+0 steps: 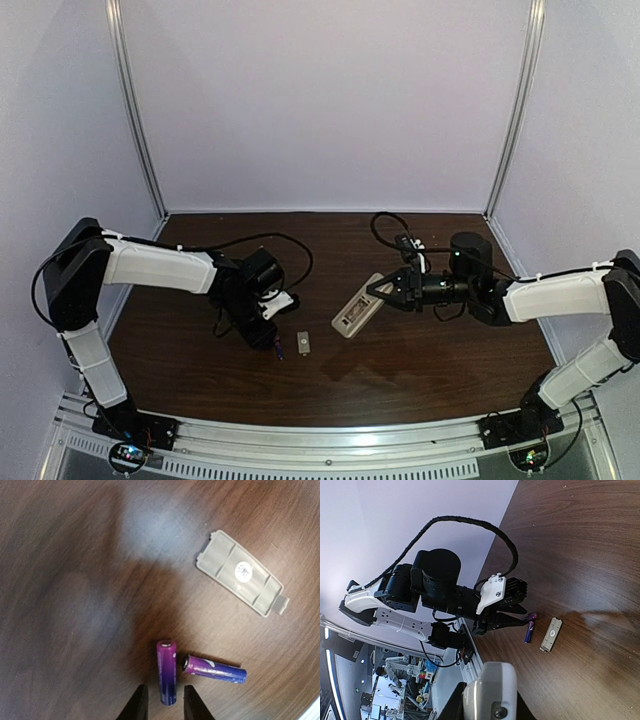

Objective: Load the batteries into the remote control
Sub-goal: Pick up the battery from the center of the board.

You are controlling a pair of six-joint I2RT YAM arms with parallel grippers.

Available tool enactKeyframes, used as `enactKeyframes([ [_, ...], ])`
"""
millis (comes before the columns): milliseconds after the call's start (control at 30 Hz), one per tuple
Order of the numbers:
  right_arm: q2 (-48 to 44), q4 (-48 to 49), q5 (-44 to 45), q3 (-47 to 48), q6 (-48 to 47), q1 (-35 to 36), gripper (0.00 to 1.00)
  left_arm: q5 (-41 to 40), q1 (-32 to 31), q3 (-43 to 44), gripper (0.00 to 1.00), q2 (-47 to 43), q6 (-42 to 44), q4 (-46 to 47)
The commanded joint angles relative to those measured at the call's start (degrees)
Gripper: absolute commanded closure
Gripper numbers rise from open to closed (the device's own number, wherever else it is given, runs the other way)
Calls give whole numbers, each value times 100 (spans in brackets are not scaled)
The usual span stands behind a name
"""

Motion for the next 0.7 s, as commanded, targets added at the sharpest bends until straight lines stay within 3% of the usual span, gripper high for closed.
enactKeyframes([
  [0, 72, 214, -74, -81, 3, -62, 100, -151, -15, 118, 76, 109, 106, 172],
  [667, 391, 674, 92, -266, 232, -87, 100, -585, -16, -99, 100, 172, -75, 192],
])
